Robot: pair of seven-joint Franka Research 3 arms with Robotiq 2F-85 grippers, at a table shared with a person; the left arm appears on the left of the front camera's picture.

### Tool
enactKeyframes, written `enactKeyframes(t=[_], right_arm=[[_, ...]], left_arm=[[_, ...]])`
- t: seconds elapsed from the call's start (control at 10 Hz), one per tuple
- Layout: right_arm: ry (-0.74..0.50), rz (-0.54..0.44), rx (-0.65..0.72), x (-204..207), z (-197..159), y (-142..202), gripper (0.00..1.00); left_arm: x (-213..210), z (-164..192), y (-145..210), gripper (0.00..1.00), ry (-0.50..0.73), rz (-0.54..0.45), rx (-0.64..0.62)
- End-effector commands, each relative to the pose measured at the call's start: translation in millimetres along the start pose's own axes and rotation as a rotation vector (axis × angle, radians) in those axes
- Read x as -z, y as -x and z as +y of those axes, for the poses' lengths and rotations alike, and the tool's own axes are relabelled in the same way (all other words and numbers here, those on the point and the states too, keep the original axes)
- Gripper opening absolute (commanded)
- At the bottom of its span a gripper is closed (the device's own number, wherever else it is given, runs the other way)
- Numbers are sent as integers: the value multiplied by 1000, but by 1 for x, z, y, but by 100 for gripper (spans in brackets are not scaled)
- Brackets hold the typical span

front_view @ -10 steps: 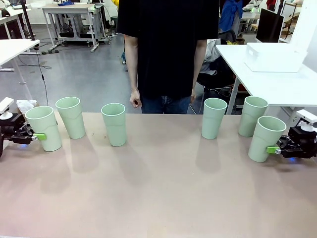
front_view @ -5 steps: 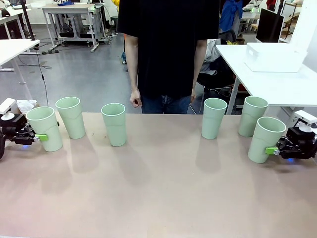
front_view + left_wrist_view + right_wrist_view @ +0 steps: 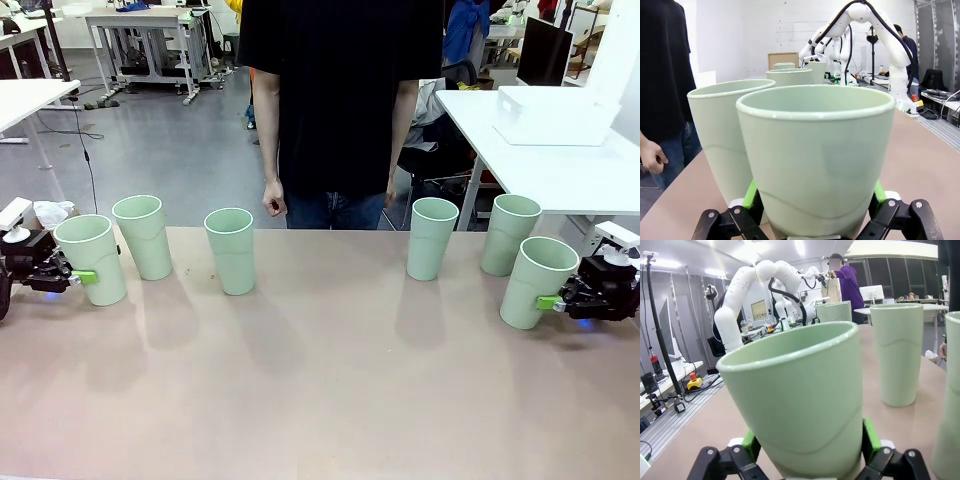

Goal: Stack the cups and store them in the basket.
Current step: Pick up two Reusable plastic cups , one in each hand.

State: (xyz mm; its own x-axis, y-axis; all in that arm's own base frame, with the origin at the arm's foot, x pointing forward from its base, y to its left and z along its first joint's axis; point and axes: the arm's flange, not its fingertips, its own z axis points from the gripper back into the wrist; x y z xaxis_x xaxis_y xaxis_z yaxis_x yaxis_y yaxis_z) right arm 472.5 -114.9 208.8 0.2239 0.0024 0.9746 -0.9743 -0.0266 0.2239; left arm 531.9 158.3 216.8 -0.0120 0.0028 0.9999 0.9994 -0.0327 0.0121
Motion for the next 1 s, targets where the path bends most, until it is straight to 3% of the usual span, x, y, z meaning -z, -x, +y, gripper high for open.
enactKeyframes(t=[0.0, 0.4, 0.5, 0.6, 0.7, 0.8, 0.9], right_arm=[[7, 9, 1, -1, -1, 2, 100], [1, 0, 6, -1, 0, 3, 100], [-14, 1, -8, -2, 1, 0, 80], [-25, -8, -17, 0, 2, -4, 80], [-36, -15, -13, 3, 2, -6, 60], [-46, -20, -15, 4, 3, -9, 75], [-68, -32, -24, 5, 3, -11, 40]], left_arm=[[0, -1, 0, 100, -2, 0, -1], [0, -1, 0, 100, -2, 0, -1], [-1, 0, 0, 80, -2, 2, 0], [0, 0, -2, 80, 3, 4, 2], [1, -1, -4, 61, 3, 0, 9], [1, -1, -5, 76, 1, -2, 15], [0, -2, -5, 41, 8, -18, 26]])
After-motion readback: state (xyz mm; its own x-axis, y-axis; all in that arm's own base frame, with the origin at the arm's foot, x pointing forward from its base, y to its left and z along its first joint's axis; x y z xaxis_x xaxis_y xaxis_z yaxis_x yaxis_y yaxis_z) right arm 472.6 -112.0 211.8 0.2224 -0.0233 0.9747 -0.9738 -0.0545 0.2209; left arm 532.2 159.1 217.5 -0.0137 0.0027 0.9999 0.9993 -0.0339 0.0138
